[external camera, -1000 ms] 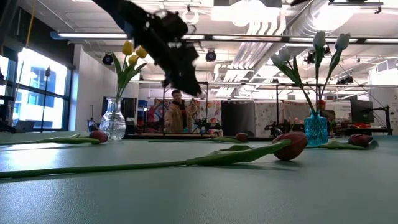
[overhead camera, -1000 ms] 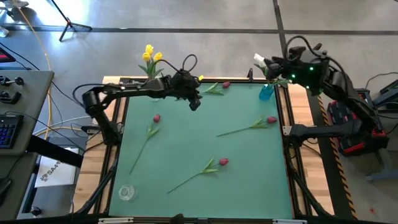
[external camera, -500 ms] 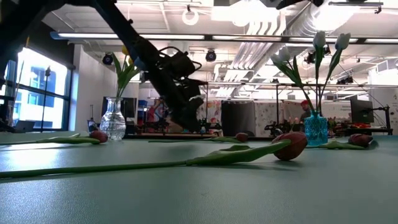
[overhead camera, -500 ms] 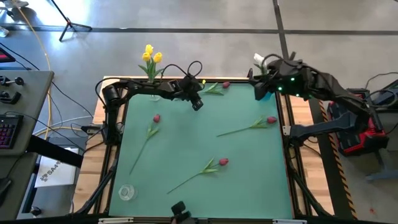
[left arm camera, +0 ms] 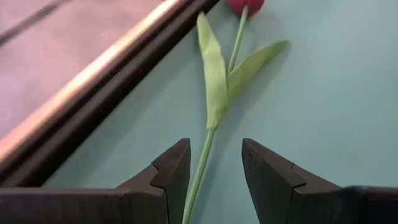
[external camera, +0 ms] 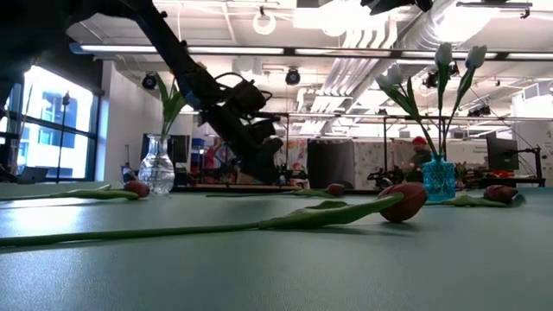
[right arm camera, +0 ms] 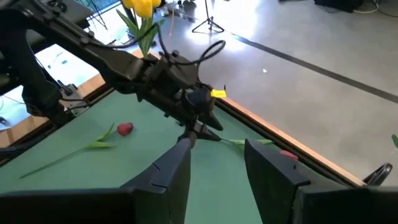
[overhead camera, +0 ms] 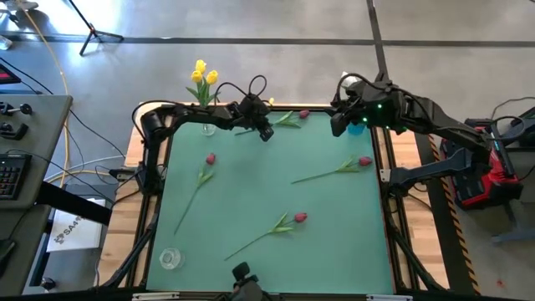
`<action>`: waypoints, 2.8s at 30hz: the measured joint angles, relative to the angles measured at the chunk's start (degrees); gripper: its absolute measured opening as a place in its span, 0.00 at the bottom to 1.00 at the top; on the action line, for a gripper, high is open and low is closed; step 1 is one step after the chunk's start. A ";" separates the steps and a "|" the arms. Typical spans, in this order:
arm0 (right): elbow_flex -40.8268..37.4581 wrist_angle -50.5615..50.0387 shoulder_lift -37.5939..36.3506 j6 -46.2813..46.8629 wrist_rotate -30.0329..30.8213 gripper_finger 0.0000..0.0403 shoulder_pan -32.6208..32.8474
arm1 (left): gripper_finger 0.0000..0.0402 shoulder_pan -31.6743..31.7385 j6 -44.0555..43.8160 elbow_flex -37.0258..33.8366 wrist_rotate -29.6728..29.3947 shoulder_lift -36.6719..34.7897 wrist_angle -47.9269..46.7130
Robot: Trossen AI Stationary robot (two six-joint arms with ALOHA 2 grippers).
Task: Sort flowers into vase by color
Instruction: Put the top red flower into the blue vase
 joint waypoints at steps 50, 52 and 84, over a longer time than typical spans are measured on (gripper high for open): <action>0.00 0.00 -0.44 1.62 -5.55 0.35 0.02 | 0.00 0.38 -6.70 19.39 1.33 7.44 -41.91; 0.00 -0.62 -0.64 2.47 -5.55 0.35 0.18 | 0.00 -0.69 -6.70 19.47 0.31 7.11 -42.99; -36.61 55.06 -4.11 29.58 -1.05 0.49 9.51 | 0.00 -18.60 -11.66 19.21 -5.15 -27.29 -26.66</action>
